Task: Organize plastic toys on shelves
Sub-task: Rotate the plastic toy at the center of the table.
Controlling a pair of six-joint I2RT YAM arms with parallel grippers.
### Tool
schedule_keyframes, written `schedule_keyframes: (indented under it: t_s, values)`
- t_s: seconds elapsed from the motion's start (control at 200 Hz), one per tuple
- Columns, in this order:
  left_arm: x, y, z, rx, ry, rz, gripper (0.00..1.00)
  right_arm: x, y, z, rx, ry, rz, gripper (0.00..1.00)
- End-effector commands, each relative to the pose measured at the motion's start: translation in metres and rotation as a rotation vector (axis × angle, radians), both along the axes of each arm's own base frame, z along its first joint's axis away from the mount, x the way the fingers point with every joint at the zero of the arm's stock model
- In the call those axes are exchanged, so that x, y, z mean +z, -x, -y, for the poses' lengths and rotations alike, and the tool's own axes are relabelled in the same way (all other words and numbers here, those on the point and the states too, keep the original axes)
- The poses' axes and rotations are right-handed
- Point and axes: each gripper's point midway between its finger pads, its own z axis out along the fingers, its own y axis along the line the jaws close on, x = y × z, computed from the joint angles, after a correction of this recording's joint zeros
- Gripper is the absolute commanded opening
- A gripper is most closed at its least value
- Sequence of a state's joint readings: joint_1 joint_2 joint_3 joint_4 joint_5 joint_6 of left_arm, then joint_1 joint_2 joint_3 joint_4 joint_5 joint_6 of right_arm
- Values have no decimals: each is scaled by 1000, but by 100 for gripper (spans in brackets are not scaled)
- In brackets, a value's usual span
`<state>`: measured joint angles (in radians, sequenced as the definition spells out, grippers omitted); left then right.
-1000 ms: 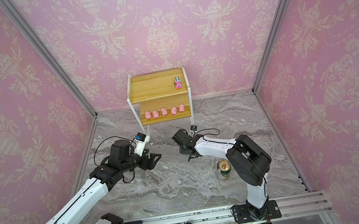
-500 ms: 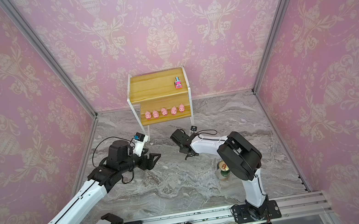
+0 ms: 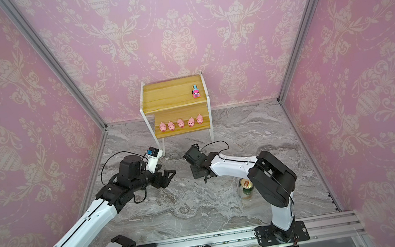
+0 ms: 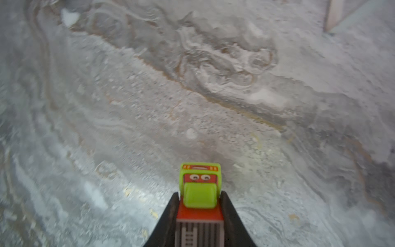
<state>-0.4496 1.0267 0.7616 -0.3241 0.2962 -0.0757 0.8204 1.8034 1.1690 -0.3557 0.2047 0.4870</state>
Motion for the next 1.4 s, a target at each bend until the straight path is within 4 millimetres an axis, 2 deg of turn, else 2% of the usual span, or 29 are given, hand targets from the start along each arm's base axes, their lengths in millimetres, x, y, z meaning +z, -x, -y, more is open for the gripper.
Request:
schedule_keyframes:
  t_s: [0.0,0.07,0.275,0.38,0.495,0.655,0.851,1.056,1.396]
  values:
    - [-3,1,-5,4,-36,5,88,-13,29,-14,272,40,-21,27]
    - [-5,2,-5,-1,-39,2,88,-18,40,-20,344,36,-30,28]
    - [-6,1,-3,-9,-36,4,88,-29,47,-18,431,112,-11,36]
    - [-8,1,-3,-9,-38,3,90,-33,48,-13,433,147,-1,51]
    - [-10,1,-3,-10,-43,-1,91,-35,53,-7,425,139,9,60]
    - [-12,0,-2,-19,-47,-6,91,-40,56,10,366,165,17,61]
    - [-16,1,2,-47,-43,-11,90,-40,54,19,321,147,44,62]
    - [-8,5,8,-82,-13,16,90,-38,52,32,273,119,62,63]
    - [-9,24,29,-218,-26,19,90,-28,38,61,176,47,115,66]
